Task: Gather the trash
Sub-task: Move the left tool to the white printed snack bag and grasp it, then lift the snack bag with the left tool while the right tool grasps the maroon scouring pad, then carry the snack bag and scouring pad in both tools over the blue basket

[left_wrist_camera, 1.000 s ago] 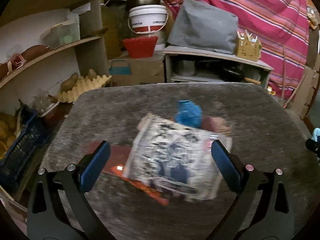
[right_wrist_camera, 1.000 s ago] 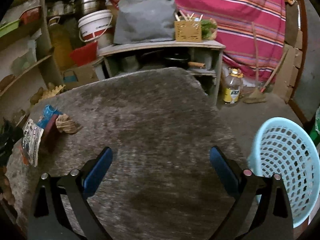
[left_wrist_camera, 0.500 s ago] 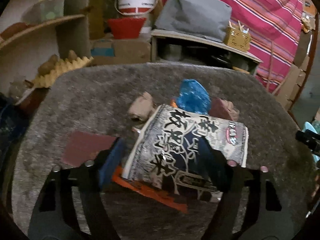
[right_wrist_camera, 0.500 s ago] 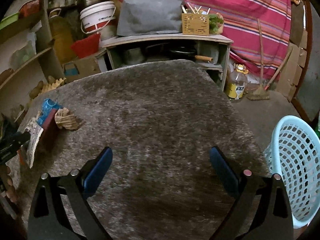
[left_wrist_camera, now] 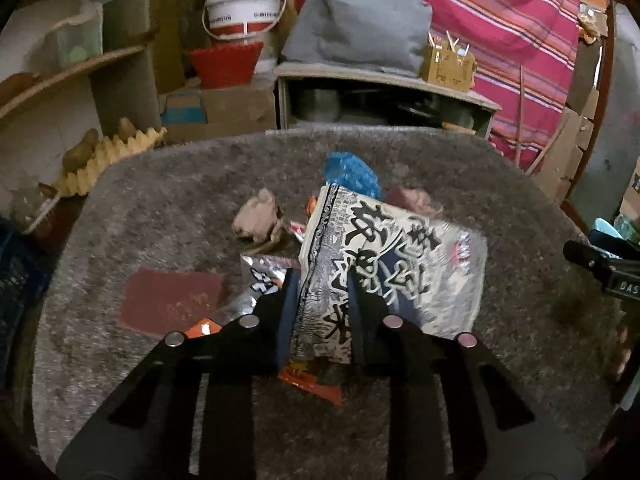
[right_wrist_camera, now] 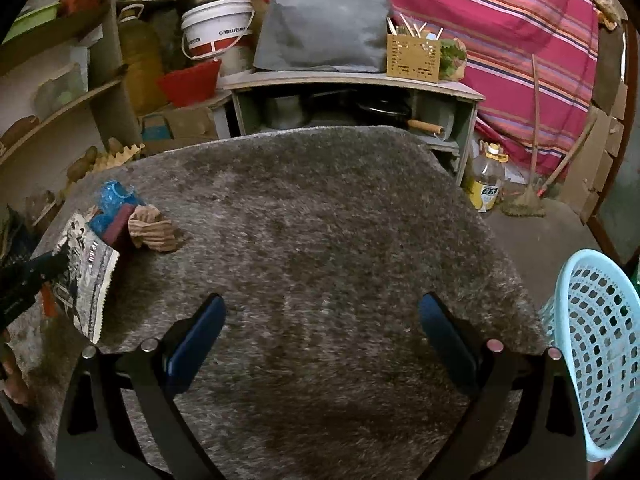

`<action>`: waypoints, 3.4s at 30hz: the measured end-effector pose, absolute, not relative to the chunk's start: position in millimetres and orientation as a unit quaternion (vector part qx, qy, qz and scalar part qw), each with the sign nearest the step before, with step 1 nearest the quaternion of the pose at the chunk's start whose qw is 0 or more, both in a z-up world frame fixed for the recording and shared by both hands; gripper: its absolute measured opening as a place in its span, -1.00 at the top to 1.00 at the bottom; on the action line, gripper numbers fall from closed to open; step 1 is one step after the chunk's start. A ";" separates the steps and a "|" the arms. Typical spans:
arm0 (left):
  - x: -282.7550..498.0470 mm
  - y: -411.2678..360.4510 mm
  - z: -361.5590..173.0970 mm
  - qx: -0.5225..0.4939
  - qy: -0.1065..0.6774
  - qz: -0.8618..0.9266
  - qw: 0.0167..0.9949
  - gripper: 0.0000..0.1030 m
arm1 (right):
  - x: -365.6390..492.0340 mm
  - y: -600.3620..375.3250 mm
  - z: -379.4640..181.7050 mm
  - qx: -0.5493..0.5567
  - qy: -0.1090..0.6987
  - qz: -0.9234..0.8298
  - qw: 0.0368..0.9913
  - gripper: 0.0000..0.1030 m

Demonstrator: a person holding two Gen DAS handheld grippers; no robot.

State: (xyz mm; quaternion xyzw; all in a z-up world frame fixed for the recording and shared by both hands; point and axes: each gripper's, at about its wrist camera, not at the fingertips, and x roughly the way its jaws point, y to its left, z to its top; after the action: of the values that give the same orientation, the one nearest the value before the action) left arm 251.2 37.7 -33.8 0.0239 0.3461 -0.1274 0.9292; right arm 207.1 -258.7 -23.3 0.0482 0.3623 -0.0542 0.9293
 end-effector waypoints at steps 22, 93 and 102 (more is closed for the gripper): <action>211.3 132.2 16.2 0.014 0.258 0.017 0.966 0.63 | 217.0 -175.7 -19.5 0.010 0.349 0.005 0.937 -0.86; 206.2 -135.0 17.8 0.021 0.263 -0.163 0.951 0.63 | 113.7 -399.4 28.4 0.061 0.287 -0.109 0.950 0.73; 184.7 -226.8 9.0 0.038 0.262 -0.233 0.936 0.63 | 71.3 -480.5 23.8 0.066 0.286 -0.196 0.936 0.73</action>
State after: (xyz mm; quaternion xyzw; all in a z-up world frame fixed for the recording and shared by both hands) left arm 184.7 -226.8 9.0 0.0377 0.2624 -0.2328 0.9357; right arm 71.3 -480.5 23.8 0.0664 0.2862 -0.1956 0.9357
